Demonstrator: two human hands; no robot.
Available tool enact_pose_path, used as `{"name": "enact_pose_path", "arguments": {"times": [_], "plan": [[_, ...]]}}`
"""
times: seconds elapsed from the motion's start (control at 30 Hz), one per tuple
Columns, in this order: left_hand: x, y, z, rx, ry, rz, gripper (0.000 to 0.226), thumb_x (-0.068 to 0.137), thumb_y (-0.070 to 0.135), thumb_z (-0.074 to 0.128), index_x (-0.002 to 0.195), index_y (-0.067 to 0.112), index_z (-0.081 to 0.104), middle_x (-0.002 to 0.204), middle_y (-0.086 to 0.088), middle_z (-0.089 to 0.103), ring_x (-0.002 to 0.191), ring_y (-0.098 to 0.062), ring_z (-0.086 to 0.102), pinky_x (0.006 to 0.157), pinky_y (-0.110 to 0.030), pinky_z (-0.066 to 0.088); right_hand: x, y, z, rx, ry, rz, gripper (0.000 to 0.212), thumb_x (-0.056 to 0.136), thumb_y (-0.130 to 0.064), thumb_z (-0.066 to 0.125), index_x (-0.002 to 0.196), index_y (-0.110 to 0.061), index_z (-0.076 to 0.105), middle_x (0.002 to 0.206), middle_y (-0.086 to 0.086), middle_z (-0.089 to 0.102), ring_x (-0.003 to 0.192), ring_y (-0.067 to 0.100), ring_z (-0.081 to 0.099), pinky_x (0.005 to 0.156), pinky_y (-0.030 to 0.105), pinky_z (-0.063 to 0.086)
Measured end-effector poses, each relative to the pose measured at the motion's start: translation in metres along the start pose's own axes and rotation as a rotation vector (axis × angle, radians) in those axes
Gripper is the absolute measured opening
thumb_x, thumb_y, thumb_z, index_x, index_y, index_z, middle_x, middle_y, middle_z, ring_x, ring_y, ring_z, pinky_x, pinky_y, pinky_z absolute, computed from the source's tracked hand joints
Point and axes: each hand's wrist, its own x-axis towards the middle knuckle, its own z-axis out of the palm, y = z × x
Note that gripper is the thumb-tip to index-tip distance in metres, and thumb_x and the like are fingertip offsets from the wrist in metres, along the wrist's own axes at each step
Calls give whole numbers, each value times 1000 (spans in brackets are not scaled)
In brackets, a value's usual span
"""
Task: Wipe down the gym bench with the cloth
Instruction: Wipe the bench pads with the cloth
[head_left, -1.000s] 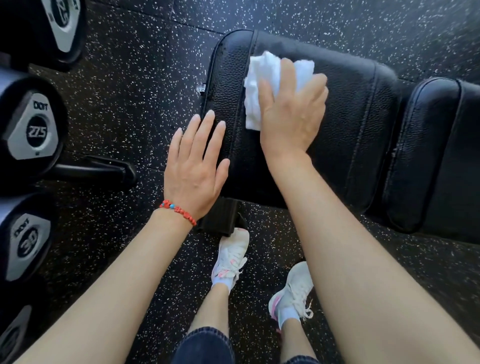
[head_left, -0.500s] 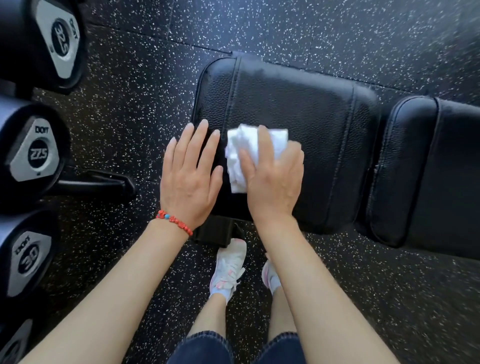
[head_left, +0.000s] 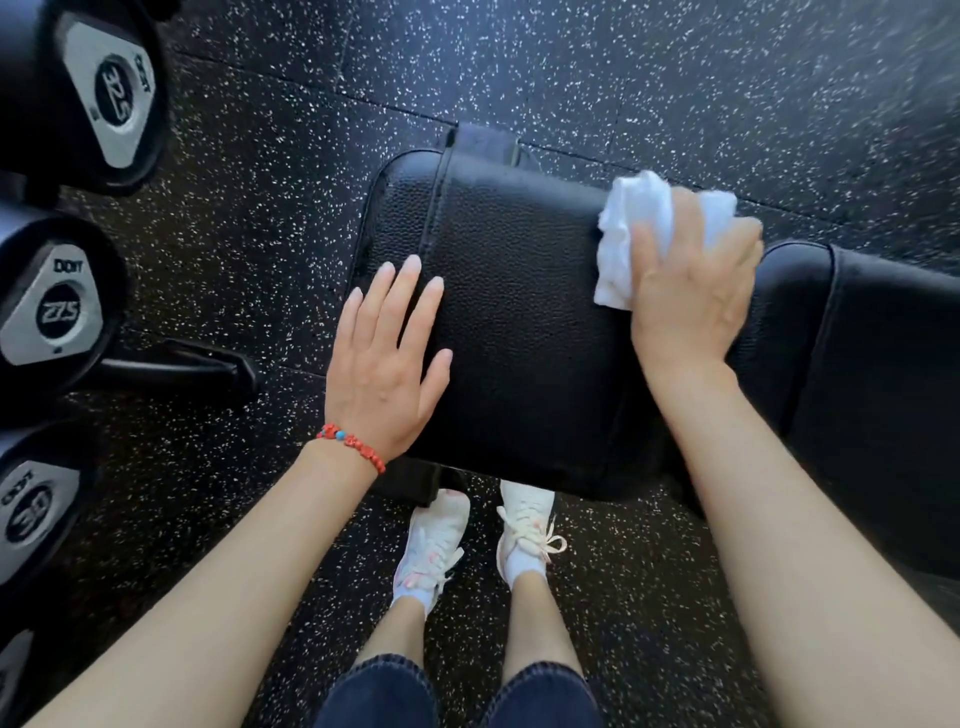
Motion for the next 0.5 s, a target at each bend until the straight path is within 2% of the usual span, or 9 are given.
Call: {"name": "enact_pose_path", "arguments": {"times": [0.1,0.2,0.33,0.5], "plan": [[-1,0,1,11,-2,-4,53,92,28,42,139,5,41,147,-18,35,136,-31,25,112,-45,18,-6,15,-1,79,-14,71,50,95,-49,36,137,-22,40,118,23,42,105,36,41,88,39,32],[-2,0,0,9,-3,1,52,92,28,42,139,4,41,147,-18,35,136,-31,25,112,-46,19,-23,16,2,156,-3,127,50,94,-47,40,136,-22,41,114,24,42,100,37,43,83,40,36],[-2,1,-1,6,-23,-1,52,93,27,41,139,4,41,147,-19,35,136,-32,26,111,-48,21,-72,22,2,176,-18,102,51,91,-48,38,132,-18,47,102,27,45,88,39,45,74,41,40],[-13,10,-9,3,-86,-4,53,90,29,42,137,3,42,146,-20,36,134,-35,29,108,-51,27,-137,25,-5,233,-90,100,50,88,-42,46,128,-12,49,91,25,46,76,37,45,65,37,41]]}}
